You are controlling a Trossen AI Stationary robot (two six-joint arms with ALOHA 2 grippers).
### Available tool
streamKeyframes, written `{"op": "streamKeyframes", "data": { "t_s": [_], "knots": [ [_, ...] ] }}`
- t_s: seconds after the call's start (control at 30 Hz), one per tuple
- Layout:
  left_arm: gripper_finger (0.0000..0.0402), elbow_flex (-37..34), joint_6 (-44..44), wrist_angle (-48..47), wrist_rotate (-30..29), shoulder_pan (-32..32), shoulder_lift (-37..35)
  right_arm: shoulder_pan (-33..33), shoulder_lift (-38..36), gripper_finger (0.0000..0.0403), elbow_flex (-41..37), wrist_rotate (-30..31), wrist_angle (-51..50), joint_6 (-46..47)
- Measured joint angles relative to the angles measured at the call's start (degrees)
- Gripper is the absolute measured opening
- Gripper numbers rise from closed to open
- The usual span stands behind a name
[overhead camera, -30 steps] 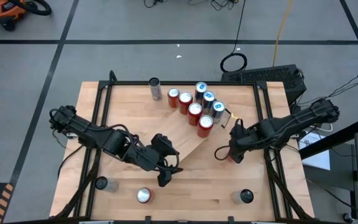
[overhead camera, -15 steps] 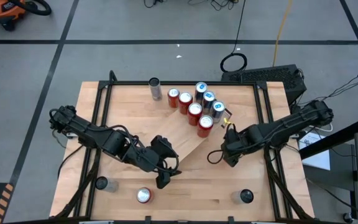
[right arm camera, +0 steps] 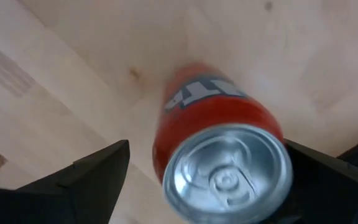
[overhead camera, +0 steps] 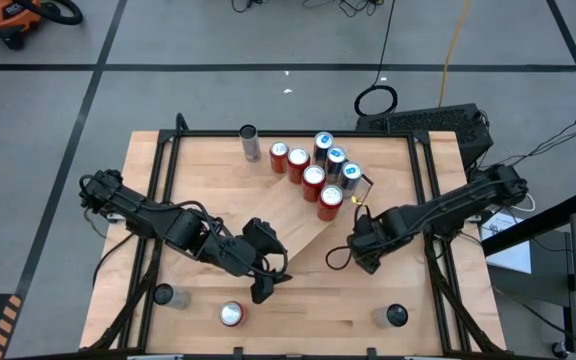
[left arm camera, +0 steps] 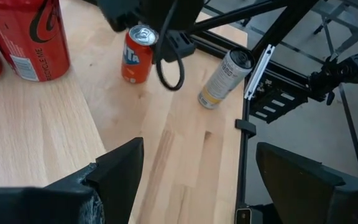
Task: Place canned beverage on shelf
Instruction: Put the middle orange soda can on the shelf
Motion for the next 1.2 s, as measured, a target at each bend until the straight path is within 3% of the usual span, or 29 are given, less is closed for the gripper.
{"op": "streamKeyframes", "data": {
  "t_s": [0.17, 0.63, 1.0, 1.2],
  "knots": [
    [0.0312, 0.0, 0.1, 0.0, 0.1, 0.0, 0.0, 0.0, 0.6, 0.038, -3.2, -2.4, 2.1, 0.1],
    [0.0312, 0.0, 0.2, -0.1, 0.1, -1.2, 0.0, 0.0, 0.3, 0.0375, -3.6, -1.9, 6.2, -0.7],
    [0.0312, 0.0, -0.2, -0.1, -0.5, -1.5, 0.0, 0.0, 0.2, 0.0281, -3.6, -2.2, 6.4, -1.1],
    [0.0312, 0.0, -1.5, -0.1, -2.2, -1.8, 0.0, 0.0, 0.4, 0.0271, -2.9, -3.6, 6.4, -2.3]
  ]
}}
